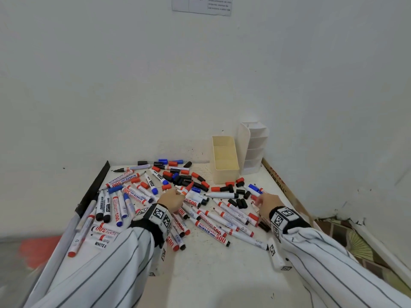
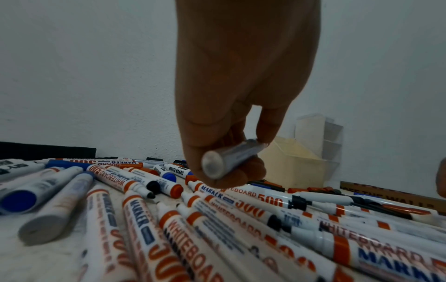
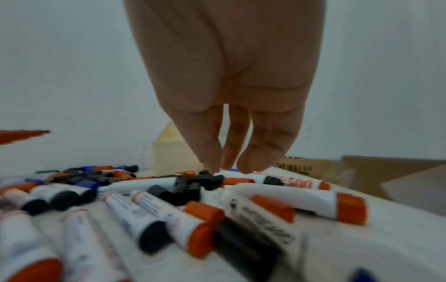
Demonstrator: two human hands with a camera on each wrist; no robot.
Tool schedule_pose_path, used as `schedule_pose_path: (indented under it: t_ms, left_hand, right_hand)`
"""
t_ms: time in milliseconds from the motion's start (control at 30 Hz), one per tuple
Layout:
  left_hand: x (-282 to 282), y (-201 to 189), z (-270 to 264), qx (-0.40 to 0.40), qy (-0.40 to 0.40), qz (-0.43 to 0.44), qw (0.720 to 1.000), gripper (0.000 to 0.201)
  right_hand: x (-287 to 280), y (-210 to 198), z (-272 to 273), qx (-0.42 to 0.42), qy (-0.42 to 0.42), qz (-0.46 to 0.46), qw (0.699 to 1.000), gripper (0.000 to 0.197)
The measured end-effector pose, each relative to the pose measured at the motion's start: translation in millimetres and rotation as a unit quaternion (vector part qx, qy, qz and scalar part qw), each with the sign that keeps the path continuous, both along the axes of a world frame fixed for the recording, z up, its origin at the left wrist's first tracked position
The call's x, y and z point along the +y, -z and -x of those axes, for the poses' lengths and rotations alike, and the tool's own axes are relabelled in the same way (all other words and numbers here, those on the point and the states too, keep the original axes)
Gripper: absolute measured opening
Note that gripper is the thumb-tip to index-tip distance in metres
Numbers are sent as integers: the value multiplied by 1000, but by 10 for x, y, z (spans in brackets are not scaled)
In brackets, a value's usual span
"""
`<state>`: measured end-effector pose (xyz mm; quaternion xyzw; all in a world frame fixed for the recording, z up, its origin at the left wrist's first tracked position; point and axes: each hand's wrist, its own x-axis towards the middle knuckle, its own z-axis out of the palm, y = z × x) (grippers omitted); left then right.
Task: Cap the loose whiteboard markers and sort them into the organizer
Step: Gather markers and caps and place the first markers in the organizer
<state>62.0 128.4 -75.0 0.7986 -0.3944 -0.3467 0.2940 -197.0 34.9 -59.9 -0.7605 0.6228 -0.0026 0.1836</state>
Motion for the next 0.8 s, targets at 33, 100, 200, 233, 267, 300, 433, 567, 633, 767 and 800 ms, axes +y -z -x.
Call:
schedule_pose_path:
  t_ms: [33,100,200,233,267,300,433,567,633,767,800]
  left_hand:
    - [16,8,20,0,6,-6,1000,24]
    - [26,35,64,2,15,-13,1000,25]
    - [13,51,151,0,24,-23,999,20]
    - [8,59,177,-2,26,-27,999,21]
    - [-2,70,198,-4,25,-30,999,24]
    - [-6,81,220,-7,25,-31,999,27]
    - [-38,113,289,-21,30,-33,999,28]
    - [-47,125,302,-32,37,-27,998,29]
    - [-46,130,295,-26,38,-20,999,29]
    - [-71,151,292,-33,45,-15,998,29]
    - [-82,150,297,-35,44,-10,998,29]
  right_hand:
    - [-10,15,61,26,6,-7,1000,26]
    - [-11,77,138,47,2,-32,998,31]
    - [-45,210,148,26,-4,-33,999,33]
    - [-58,250,134,23,-10,-26,999,32]
    - [-72,280,115,23,-17,-20,999,31]
    - [-85,302,98,19,-18,-12,1000,31]
    - [-183,355,55,-27,5,39,999,32]
    - [-254,405,13,19,1,44,999,47]
    - [-302,423,-25,51,5,51,997,44]
    - [-405,443,-87,105,13,63,992,36]
    - [-434,445,-101,113,14,63,991,36]
